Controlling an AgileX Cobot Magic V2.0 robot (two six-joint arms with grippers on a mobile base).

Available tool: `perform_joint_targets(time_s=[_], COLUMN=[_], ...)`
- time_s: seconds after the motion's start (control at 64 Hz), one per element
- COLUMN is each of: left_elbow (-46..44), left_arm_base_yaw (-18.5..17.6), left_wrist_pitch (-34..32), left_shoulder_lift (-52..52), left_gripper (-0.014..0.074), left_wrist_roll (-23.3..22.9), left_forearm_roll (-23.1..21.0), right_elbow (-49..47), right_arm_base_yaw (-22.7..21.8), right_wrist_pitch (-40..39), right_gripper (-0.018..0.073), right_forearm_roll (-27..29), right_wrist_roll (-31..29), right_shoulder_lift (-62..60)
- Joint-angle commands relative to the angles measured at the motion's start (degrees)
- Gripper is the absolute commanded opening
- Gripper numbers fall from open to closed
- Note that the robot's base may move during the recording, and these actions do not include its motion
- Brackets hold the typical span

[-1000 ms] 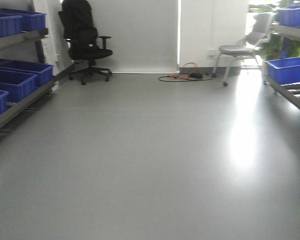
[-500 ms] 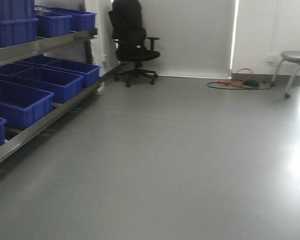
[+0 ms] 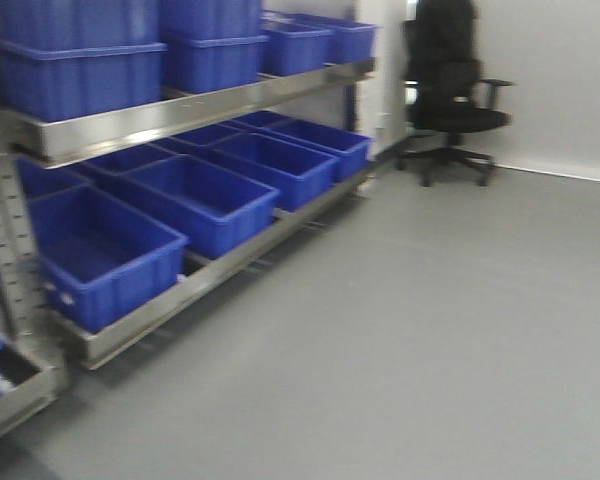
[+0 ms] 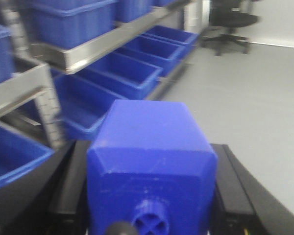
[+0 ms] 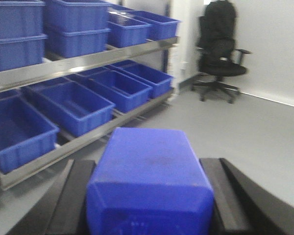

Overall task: Pick and sort blue part to right shelf
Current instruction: 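Drive the base down the aisle up to the shelf of blue bins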

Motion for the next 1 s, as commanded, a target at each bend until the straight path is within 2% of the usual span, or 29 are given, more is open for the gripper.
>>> perform_joint_targets(time_s=[0.0, 0.984], left_elbow=[-1.78, -1.78], left_arm_base_yaw=[0.04, 0.04], left_wrist_pitch=[-5.08, -5.08], left_shoulder_lift=[0.38, 0.38], left_gripper=[0.0405, 0.0405], left_wrist_roll=[-0.16, -0.16], left_forearm_roll=[-0.27, -0.27], right_elbow=[-1.70, -1.70], right_arm_base_yaw=[-0.29, -0.29], right_wrist_pitch=[-5.28, -5.28], right_gripper=[0.0403, 0.0403], right_forearm_roll=[-0.62, -0.62], right_wrist_roll=[-0.37, -0.37], right_shoulder_lift=[0.63, 0.63])
